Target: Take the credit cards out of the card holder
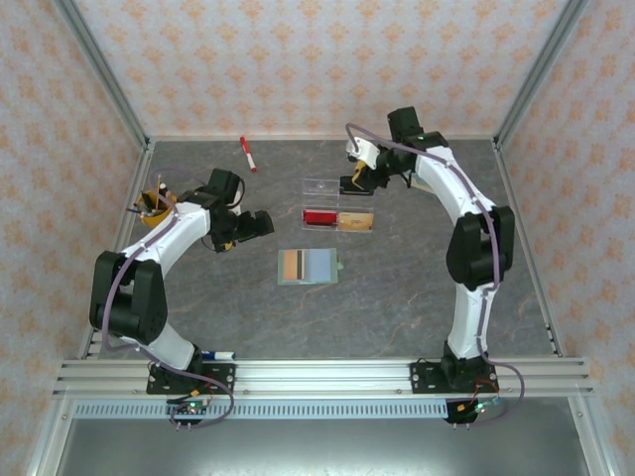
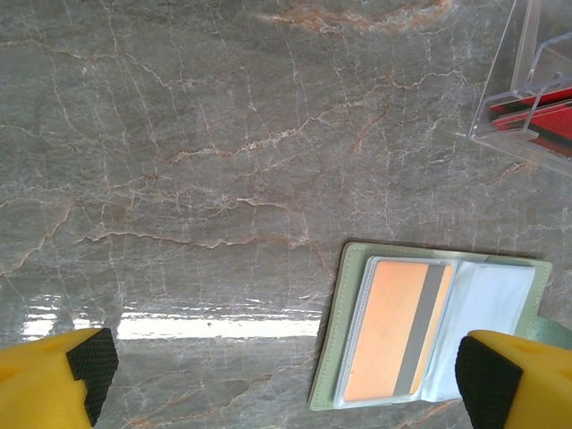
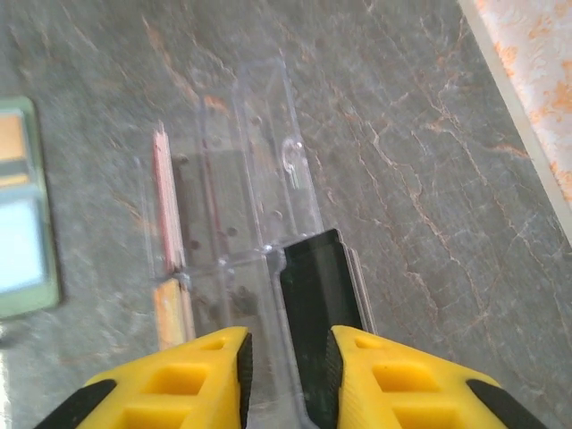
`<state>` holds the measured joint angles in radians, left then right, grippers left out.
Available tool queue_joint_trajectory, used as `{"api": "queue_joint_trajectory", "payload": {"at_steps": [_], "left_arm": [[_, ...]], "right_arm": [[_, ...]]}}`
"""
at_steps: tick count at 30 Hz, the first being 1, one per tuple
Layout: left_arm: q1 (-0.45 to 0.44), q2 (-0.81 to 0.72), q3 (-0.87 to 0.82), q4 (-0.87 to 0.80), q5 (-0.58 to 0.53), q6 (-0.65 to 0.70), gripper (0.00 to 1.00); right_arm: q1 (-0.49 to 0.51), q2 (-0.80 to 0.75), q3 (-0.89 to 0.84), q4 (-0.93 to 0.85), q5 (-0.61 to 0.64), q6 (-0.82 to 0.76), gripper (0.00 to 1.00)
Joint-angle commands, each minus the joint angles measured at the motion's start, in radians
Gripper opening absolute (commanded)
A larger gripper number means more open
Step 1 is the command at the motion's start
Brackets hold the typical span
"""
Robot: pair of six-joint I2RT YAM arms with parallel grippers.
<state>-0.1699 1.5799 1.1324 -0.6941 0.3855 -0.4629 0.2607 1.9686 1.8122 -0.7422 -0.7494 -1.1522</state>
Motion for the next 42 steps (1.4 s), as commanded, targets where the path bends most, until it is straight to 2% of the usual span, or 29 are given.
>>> {"api": "queue_joint_trajectory", "payload": {"at_steps": [1, 4, 10, 11, 14, 18, 21, 27, 34, 42], "left_arm": [[0.001, -0.049, -0.037, 0.033, 0.011, -0.008, 1.00], [0.000, -0.077, -0.075, 0.061, 0.029, -0.022, 1.00], [-0.002, -0.142, -0.154, 0.108, 0.067, -0.038, 1.00], [-0.002, -0.154, -0.167, 0.113, 0.071, -0.040, 1.00], [-0.003, -0.188, -0.206, 0.134, 0.079, -0.049, 1.00], [-0.007, -0.221, -0.246, 0.160, 0.091, -0.065, 1.00], [-0.014, -0.236, -0.268, 0.181, 0.101, -0.066, 1.00], [-0.050, -0.210, -0.268, 0.212, 0.100, -0.113, 1.00], [-0.080, -0.171, -0.284, 0.284, 0.050, -0.207, 0.98], [-0.118, -0.108, -0.283, 0.337, 0.079, -0.246, 0.87]], "right_arm": [[-0.002, -0.119, -0.126, 0.143, -0.109, 0.163, 0.33], [0.030, -0.201, -0.257, 0.248, -0.096, 0.322, 0.37], [0.142, -0.307, -0.447, 0.407, 0.083, 0.733, 0.44], [0.155, -0.309, -0.460, 0.402, 0.076, 0.808, 0.44], [0.201, -0.301, -0.500, 0.394, 0.056, 0.969, 0.46], [0.282, -0.250, -0.517, 0.380, 0.097, 1.151, 0.45], [0.328, -0.213, -0.571, 0.489, 0.100, 1.376, 0.42], [0.402, -0.173, -0.642, 0.667, 0.101, 1.681, 0.42], [0.420, -0.091, -0.688, 0.757, 0.105, 1.892, 0.42], [0.422, -0.032, -0.688, 0.757, 0.073, 1.910, 0.42]]}}
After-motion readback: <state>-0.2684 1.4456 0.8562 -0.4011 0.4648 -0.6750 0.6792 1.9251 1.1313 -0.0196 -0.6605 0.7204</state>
